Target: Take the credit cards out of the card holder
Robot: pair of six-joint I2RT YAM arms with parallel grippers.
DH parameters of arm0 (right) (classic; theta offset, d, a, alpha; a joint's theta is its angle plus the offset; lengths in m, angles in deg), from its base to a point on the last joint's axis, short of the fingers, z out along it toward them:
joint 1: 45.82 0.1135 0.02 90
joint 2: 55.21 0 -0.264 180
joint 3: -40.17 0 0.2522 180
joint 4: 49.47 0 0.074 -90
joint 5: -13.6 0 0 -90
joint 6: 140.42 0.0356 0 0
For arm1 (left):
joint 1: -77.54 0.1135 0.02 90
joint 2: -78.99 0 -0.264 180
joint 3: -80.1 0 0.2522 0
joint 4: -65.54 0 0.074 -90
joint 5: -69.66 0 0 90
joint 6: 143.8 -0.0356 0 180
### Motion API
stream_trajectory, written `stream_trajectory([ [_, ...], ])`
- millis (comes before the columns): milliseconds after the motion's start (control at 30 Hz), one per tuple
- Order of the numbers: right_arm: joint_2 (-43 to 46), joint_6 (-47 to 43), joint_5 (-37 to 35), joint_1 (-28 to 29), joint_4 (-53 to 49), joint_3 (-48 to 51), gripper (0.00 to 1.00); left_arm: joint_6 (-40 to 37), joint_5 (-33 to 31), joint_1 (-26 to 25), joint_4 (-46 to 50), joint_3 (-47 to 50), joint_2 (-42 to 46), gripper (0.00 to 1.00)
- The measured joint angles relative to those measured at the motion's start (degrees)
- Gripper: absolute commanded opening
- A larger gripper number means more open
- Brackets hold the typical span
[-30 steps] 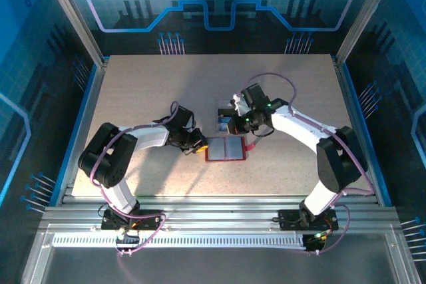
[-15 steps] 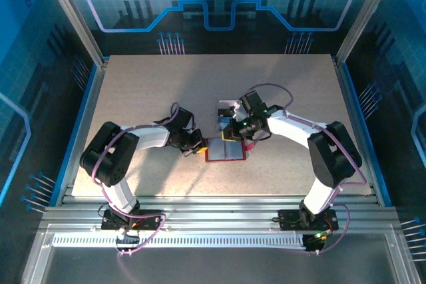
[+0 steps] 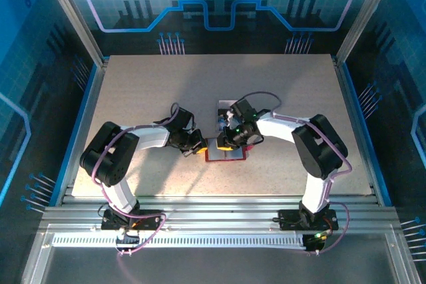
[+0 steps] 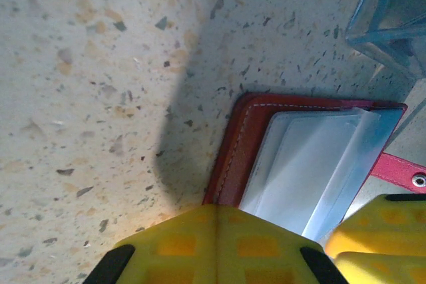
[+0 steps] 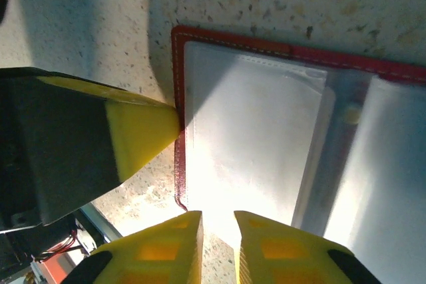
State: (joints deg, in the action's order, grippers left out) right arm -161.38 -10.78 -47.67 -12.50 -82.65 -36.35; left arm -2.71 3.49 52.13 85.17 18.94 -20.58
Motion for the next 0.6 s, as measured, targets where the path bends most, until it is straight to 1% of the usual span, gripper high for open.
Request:
stream_trajectory([
  [267, -1.9, 0.3, -0.3, 1.3, -0.2, -1.4, 0.26, 0.0, 0.0, 0.0, 0.0, 0.0, 0.0, 0.07],
  [600, -3.0, 0.4, -2.5, 1.6, -2.3, -2.5, 0.3, 0.0, 0.0, 0.0, 0.0, 0.0, 0.0, 0.07],
])
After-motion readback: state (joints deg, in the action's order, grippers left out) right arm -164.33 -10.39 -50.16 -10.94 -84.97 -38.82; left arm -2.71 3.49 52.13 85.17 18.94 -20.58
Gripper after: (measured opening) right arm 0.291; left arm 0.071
